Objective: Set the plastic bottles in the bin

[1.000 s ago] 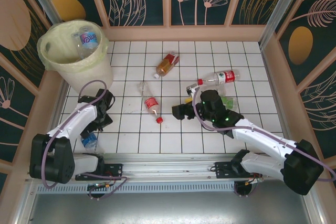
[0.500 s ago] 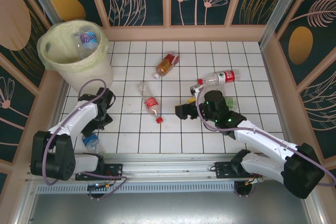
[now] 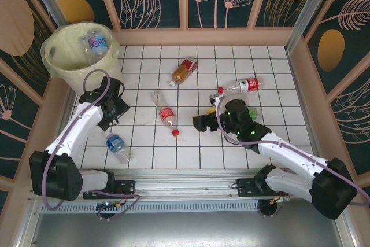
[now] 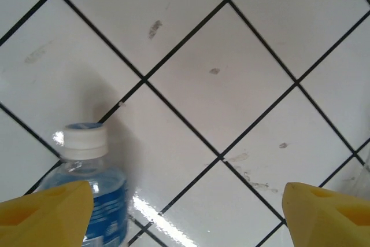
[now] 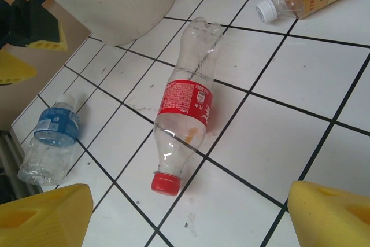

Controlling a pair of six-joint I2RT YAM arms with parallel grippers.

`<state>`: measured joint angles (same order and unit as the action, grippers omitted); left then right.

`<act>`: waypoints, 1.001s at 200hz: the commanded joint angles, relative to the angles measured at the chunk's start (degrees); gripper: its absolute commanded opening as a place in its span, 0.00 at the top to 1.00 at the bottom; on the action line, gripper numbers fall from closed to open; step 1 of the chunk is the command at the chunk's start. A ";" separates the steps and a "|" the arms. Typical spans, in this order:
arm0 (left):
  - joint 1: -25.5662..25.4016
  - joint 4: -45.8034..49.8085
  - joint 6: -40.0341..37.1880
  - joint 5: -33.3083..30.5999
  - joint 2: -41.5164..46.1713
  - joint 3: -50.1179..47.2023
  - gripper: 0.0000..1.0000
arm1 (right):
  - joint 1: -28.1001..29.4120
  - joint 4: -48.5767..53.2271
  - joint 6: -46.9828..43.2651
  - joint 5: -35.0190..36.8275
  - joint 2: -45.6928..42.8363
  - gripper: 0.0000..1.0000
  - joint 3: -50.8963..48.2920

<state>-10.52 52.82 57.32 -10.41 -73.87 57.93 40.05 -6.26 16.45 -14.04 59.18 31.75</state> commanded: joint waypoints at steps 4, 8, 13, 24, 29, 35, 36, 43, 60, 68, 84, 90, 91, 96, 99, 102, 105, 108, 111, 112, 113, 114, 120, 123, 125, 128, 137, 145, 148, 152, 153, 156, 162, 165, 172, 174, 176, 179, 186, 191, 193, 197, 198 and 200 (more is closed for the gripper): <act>-0.20 5.11 0.95 -0.42 1.43 -3.87 0.14 | -0.59 -2.00 -0.63 -1.25 -0.28 0.12 -0.72; -0.20 4.67 1.06 0.12 1.52 -4.81 0.14 | -0.58 -2.01 -0.54 -1.25 -0.27 0.12 -0.77; -0.20 4.06 1.11 0.94 1.68 -5.96 0.14 | -0.60 -1.93 -0.54 -1.25 -0.27 0.12 -0.72; -0.20 2.89 1.38 2.31 1.96 -8.22 0.13 | -0.57 -1.82 -0.54 -1.29 -0.29 0.12 -0.67; -0.19 2.17 1.29 2.96 2.18 -9.24 0.12 | -0.53 -1.74 -0.54 -1.34 -0.31 0.12 -0.72; -0.20 1.52 1.26 3.62 2.36 -10.34 0.11 | -0.52 -1.74 -0.46 -1.34 -0.40 0.12 -0.71; -0.20 1.42 1.28 3.72 2.39 -10.54 0.11 | -0.56 -1.69 -0.46 -1.29 -0.39 0.12 -0.71; -0.22 0.92 1.15 4.28 2.41 -11.69 0.10 | -0.56 -1.59 -0.45 -1.34 -0.37 0.12 -0.72; -0.29 0.50 0.81 4.61 2.42 -13.76 0.08 | -0.56 -1.30 -0.34 -1.34 -0.55 0.12 -0.69; -0.29 0.17 0.73 4.95 2.52 -14.60 0.08 | -0.56 -1.30 -0.21 -1.26 -0.64 0.12 -0.70; -0.29 -1.09 0.69 5.53 2.76 -16.08 0.08 | -0.59 -1.30 0.12 -1.22 -0.98 0.12 -0.87; -0.29 -1.82 0.75 5.89 2.76 -16.67 0.08 | -0.58 -1.30 0.23 -1.24 -1.17 0.12 -0.98; -0.29 -2.01 0.76 6.00 2.76 -16.82 0.08 | -0.54 -1.30 0.20 -1.25 -1.17 0.12 -0.98; -0.29 -2.66 0.91 6.35 2.84 -17.38 0.08 | -0.54 -1.35 0.32 -1.17 -1.33 0.12 -1.07; -0.29 -2.71 0.87 6.63 2.85 -17.74 0.08 | -0.58 -1.30 0.38 -1.16 -1.36 0.12 -1.12; -0.29 -4.06 0.93 6.94 2.86 -18.10 0.08 | -0.58 -1.31 0.49 -1.16 -1.37 0.12 -1.17; -0.29 -4.79 0.95 7.29 2.85 -18.43 0.09 | -0.56 -1.22 0.44 -1.14 -1.41 0.12 -1.16; -0.29 -5.31 1.08 7.56 2.92 -18.79 0.09 | -0.53 -1.20 0.44 -1.09 -1.45 0.12 -1.16; -0.29 -5.73 1.12 7.81 2.94 -19.01 0.10 | -0.54 -1.09 0.45 -1.03 -1.58 0.12 -1.16; -0.29 -5.90 1.12 7.88 2.94 -19.14 0.10 | -0.52 -1.06 0.44 -1.01 -1.55 0.12 -1.12; -0.29 -6.02 1.13 8.00 2.94 -19.20 0.10 | -0.56 -1.00 0.43 -1.00 -1.54 0.12 -1.14; -0.29 -6.13 1.13 8.07 2.94 -19.36 0.10 | -0.57 -0.97 0.47 -0.99 -1.57 0.12 -1.15; -0.29 -6.75 1.24 8.37 3.01 -19.75 0.11 | -0.51 -0.82 0.51 -0.92 -1.76 0.12 -1.16; -0.26 -7.00 1.22 8.47 2.96 -19.90 0.12 | -0.54 -0.73 0.51 -0.90 -1.73 0.12 -1.16; -0.28 -7.13 1.26 8.48 2.96 -19.99 0.12 | -0.58 -0.76 0.52 -0.86 -1.77 0.12 -1.16; -0.24 -7.26 1.24 8.48 2.94 -20.07 0.13 | -0.53 -0.65 0.52 -0.82 -1.85 0.12 -1.18; -0.29 -7.72 1.22 8.57 3.04 -20.30 0.15 | -0.57 -0.52 0.54 -0.72 -2.04 0.12 -1.24; -0.29 -8.05 1.26 8.67 3.03 -20.53 0.17 | -0.57 -0.42 0.59 -0.57 -2.07 0.12 -1.32; -0.29 -8.20 1.23 8.66 3.03 -20.55 0.18 | -0.52 -0.42 0.65 -0.55 -2.05 0.12 -1.33; -0.24 -8.33 1.23 8.72 3.03 -20.75 0.19 | -0.52 -0.47 0.67 -0.55 -2.13 0.12 -1.34; -0.26 -8.43 1.22 8.73 3.03 -20.71 0.20 | -0.55 -0.40 0.68 -0.55 -2.13 0.12 -1.34; -0.28 -8.48 1.28 8.75 3.03 -20.83 0.21 | -0.56 -0.35 0.69 -0.55 -2.06 0.12 -1.34; -0.28 -8.89 1.23 8.83 3.03 -20.96 0.23 | -0.53 -0.45 0.69 -0.55 -2.20 0.12 -1.34; -0.29 -9.07 1.24 8.88 3.09 -21.05 0.24 | -0.55 -0.42 0.79 -0.55 -2.14 0.12 -1.34; -0.29 -9.64 1.30 9.07 3.19 -21.31 0.28 | -0.52 -0.42 0.78 -0.55 -2.15 0.12 -1.35; -0.29 -9.88 1.30 9.16 3.26 -21.42 0.29 | -0.57 -0.42 0.82 -0.55 -2.16 0.12 -1.34; -0.29 -10.05 1.30 9.24 3.28 -21.51 0.29 | -0.56 -0.42 0.79 -0.55 -2.17 0.12 -1.38; -0.29 -10.34 1.35 9.39 3.34 -21.59 0.30 | -0.54 -0.42 0.85 -0.55 -2.17 0.12 -1.39; -0.26 -10.89 1.46 9.65 3.46 -21.71 0.31 | -0.58 -0.41 0.82 -0.55 -2.21 0.12 -1.33; -0.29 -11.21 1.42 9.84 3.62 -21.73 0.32 | -0.58 -0.37 0.87 -0.55 -2.22 0.12 -1.34; -0.29 -11.37 1.40 9.92 3.68 -21.79 0.32 | -0.59 -0.32 0.87 -0.55 -2.29 0.12 -1.34; -0.29 -11.55 1.31 9.97 3.80 -21.76 0.33 | -0.51 -0.29 0.87 -0.55 -2.25 0.12 -1.34; -0.29 -11.58 1.31 9.97 3.81 -21.74 0.34 | -0.55 -0.31 0.87 -0.55 -2.23 0.12 -1.34; -0.29 -11.66 1.26 10.02 3.88 -21.73 0.34 | -0.56 -0.30 0.87 -0.55 -2.34 0.12 -1.34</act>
<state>-10.52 43.72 58.35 -1.72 -71.02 36.99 39.83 -6.07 16.91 -14.63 58.11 31.31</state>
